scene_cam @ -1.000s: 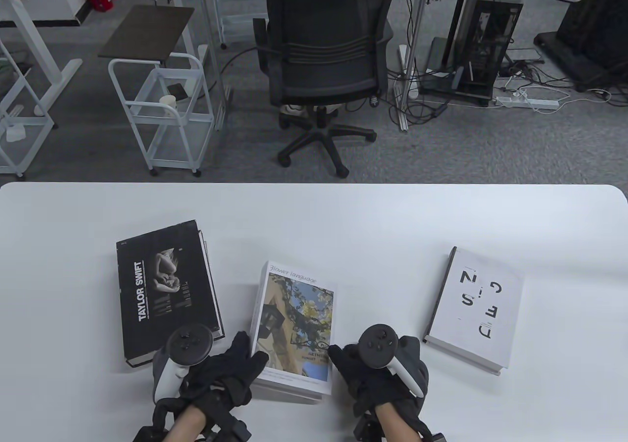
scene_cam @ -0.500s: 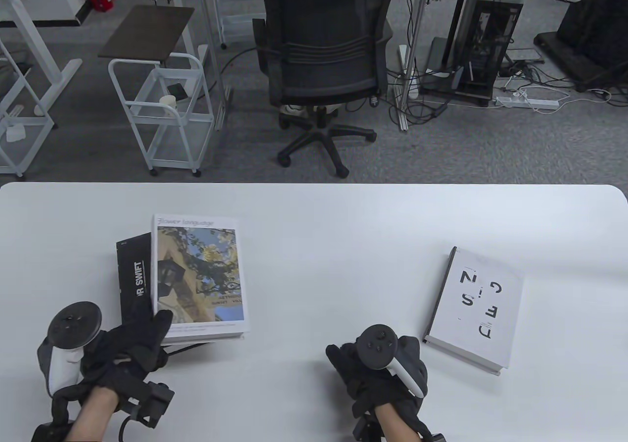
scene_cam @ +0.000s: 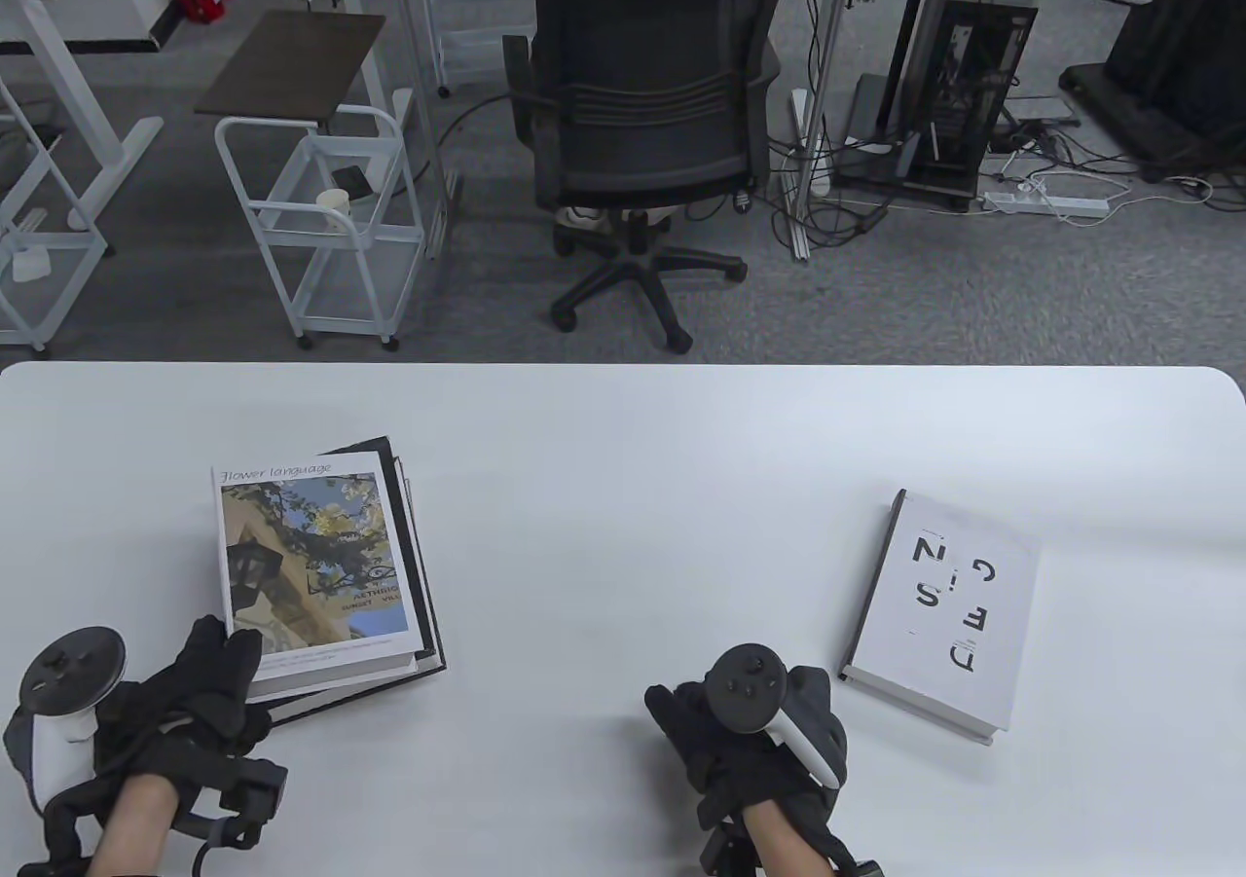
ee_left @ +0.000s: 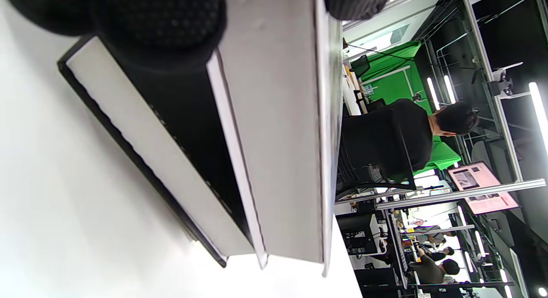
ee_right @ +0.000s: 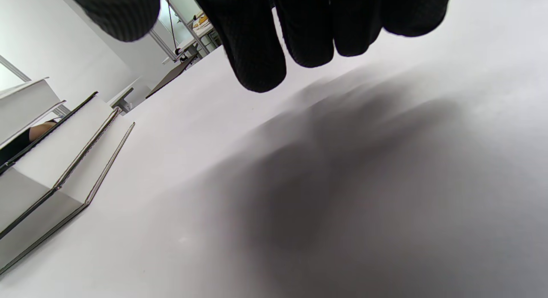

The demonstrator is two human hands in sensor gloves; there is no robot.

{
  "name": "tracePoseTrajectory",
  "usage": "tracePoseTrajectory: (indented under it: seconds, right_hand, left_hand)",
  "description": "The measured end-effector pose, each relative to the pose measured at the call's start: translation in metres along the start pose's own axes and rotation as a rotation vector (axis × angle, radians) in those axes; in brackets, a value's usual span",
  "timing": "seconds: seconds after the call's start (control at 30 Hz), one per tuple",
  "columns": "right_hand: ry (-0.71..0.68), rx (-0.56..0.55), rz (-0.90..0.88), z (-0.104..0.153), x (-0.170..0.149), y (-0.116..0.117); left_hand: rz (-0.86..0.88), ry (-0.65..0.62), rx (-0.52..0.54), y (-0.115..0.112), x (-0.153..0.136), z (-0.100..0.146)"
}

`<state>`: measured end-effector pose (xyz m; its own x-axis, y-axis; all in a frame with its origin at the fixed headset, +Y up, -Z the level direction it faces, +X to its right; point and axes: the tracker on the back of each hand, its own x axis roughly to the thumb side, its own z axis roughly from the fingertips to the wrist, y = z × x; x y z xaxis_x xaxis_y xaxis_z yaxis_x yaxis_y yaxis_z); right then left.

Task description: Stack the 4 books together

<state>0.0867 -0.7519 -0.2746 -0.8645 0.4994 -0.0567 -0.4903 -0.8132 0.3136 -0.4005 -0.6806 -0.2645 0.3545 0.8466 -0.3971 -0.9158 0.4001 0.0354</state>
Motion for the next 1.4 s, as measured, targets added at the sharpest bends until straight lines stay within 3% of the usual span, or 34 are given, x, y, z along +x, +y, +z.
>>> tracePoseTrajectory:
  seconds: [0.67,1.4]
  right_hand:
    - [-0.012,0.006,-0.009,0.0,0.003,-0.001]
    - [-0.045,-0.005,-0.025,-0.001,0.007,-0.001]
  left_hand:
    - [0.065,0.09,0.074,0.004,-0.017,-0.02]
    - [0.051,0.126,0.094,0.009,-0.011,-0.008]
